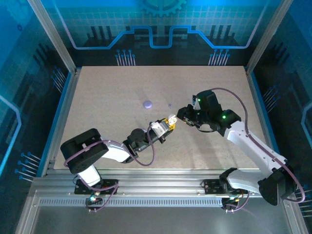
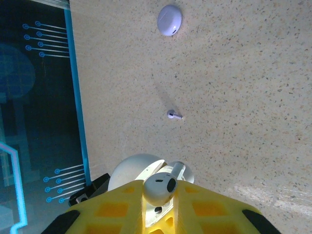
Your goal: Insert the wireless bluetooth earbuds into the charging case
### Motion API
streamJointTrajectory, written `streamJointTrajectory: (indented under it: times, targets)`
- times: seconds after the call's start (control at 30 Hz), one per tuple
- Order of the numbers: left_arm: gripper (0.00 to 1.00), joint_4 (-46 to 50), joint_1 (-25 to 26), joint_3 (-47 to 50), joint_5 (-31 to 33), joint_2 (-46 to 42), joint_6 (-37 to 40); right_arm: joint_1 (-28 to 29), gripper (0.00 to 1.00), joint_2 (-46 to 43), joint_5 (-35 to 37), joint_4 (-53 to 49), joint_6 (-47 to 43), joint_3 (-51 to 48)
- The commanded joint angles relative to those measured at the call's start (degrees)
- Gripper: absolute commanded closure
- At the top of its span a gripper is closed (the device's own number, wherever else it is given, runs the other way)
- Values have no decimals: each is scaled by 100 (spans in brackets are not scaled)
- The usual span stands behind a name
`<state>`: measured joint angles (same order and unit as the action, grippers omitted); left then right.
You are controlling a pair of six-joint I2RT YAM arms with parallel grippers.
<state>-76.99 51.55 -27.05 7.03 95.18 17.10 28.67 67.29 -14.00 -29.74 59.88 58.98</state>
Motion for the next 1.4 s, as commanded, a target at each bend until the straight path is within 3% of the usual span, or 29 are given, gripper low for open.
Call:
streamJointTrajectory:
  times: [0.0, 0.7, 1.37]
  targets:
    - [79, -309, 40, 111, -114, -109, 154, -148, 80, -177, -386, -41, -159, -22]
    - [79, -322, 39, 200, -665, -245, 502, -979, 80, -293, -2464, -1422, -1399, 384]
    - [79, -317, 57, 234, -814, -351, 601, -942, 79, 55, -2698, -1025, -1295, 228]
